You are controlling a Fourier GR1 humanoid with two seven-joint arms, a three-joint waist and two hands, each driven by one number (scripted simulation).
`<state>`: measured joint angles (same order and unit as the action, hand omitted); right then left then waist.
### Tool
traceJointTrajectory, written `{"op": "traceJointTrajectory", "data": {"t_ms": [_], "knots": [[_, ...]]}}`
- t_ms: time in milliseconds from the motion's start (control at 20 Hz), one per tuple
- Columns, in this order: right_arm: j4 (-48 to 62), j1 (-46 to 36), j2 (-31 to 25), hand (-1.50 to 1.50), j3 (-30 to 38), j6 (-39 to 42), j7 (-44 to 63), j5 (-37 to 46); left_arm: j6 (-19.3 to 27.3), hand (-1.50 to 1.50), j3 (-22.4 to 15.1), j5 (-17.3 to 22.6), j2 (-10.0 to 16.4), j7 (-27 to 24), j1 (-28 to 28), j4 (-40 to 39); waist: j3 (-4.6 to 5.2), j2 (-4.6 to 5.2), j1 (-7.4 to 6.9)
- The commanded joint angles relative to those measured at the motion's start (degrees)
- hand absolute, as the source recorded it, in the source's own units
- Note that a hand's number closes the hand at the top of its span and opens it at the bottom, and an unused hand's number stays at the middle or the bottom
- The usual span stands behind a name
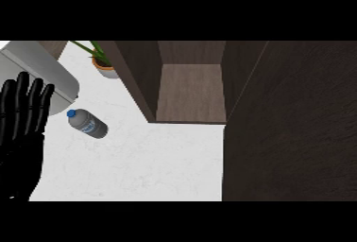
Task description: Pick up the bottled water, place it into the cabinet and close the cabinet
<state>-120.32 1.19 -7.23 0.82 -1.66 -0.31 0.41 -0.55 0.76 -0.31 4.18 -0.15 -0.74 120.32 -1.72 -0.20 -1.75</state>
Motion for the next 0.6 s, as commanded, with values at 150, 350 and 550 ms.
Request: {"op": "traceJointTrajectory", "data": {"t_ms": [150, 350, 550], "knots": [[-5.9, 8.5, -1.5, -1.50, -2.1, 4.8, 1.0, -2.2, 7.4, -1.50, 8.9, -5.4, 1.0, -0.1, -1.7, -2.3, 1.71, 0.08, 2.53], [-6.7, 13.7, -0.7, -1.50, -5.3, 9.9, 3.4, -10.7, 16.7, -1.50, 8.6, 3.5, -4.0, 5.5, 3.1, -0.9, 1.76, -0.29, 2.30], [-15.2, 21.8, -1.0, -1.50, -7.5, 11.7, 4.7, -11.8, 22.2, -1.50, 3.1, 1.3, -4.1, 8.4, 3.8, 3.6, 1.71, -0.09, 2.48]]}}
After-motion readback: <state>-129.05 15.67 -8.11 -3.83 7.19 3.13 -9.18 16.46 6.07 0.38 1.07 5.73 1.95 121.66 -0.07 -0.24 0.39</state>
